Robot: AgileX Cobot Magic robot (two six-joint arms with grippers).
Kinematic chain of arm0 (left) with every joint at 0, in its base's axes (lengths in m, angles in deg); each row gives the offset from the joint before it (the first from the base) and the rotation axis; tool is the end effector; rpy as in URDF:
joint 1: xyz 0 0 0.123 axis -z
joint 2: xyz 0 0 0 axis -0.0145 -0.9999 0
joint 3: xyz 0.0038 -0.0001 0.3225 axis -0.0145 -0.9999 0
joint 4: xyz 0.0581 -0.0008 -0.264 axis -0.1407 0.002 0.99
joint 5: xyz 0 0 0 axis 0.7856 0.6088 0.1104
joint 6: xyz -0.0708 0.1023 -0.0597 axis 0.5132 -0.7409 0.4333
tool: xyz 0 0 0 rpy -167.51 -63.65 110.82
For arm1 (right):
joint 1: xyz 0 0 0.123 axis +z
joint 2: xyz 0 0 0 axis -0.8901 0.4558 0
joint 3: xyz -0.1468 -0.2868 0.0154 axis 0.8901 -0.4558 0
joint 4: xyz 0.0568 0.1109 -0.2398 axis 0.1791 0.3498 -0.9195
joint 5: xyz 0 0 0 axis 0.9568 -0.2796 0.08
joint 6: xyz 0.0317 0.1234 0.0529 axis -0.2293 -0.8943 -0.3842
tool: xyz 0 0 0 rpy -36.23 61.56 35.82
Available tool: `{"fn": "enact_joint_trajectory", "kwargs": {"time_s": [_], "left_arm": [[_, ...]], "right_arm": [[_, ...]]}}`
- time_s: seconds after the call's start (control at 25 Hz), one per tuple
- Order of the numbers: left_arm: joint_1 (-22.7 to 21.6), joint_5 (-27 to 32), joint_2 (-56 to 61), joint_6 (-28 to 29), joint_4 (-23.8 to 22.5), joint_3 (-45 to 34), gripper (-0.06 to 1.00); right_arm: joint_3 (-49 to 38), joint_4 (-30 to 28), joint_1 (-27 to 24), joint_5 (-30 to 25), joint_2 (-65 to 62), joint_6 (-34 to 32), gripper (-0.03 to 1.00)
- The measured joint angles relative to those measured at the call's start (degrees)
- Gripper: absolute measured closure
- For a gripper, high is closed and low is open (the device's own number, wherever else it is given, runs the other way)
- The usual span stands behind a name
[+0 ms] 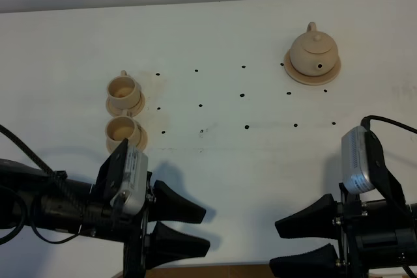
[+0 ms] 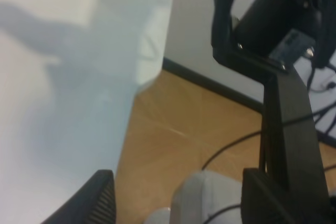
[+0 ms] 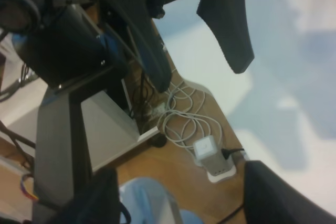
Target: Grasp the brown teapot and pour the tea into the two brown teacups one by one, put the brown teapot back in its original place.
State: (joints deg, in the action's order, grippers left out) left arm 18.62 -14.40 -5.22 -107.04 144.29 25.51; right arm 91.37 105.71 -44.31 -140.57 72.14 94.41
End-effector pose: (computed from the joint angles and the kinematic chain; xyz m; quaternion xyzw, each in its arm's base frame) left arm 0.1713 -0.1800 0.1488 0.4447 0.7396 -0.4276 0.2690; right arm 0.1337 0.1571 0.1893 -0.3763 0.7582 0.4137 0.3353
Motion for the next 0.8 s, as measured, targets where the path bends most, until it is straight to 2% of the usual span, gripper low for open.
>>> {"fn": "enact_joint_trajectory", "kwargs": {"time_s": [0.24,0.32,0.36,0.44,0.52,0.6,0.8], "left_arm": [[-0.13,-0.41,0.38,0.92,1.33,2.24,0.39],[-0.92,-1.11,1.98,3.41,1.08,4.43,0.39],[-1.67,-1.73,3.00,6.40,0.59,5.91,0.39],[-3.77,-3.44,5.92,13.55,-1.60,9.09,0.39],[-5.93,-4.48,9.14,24.37,-6.99,12.10,0.39],[-7.83,-4.69,13.05,36.26,-14.29,15.43,0.39],[-9.34,-4.70,23.19,68.94,-38.35,21.33,0.39]], "right_arm": [[0.00,0.55,0.00,0.00,0.00,-2.37,0.44],[0.00,1.05,0.00,0.20,0.00,-2.48,0.44],[0.00,1.37,0.00,0.61,0.00,-2.48,0.44],[0.00,2.31,0.00,1.42,0.00,-2.48,0.44],[0.08,3.32,0.00,2.64,0.00,-2.61,0.44],[0.89,3.40,0.00,3.68,0.00,-4.03,0.44],[5.90,1.14,0.00,4.53,0.00,-9.15,0.44]]}}
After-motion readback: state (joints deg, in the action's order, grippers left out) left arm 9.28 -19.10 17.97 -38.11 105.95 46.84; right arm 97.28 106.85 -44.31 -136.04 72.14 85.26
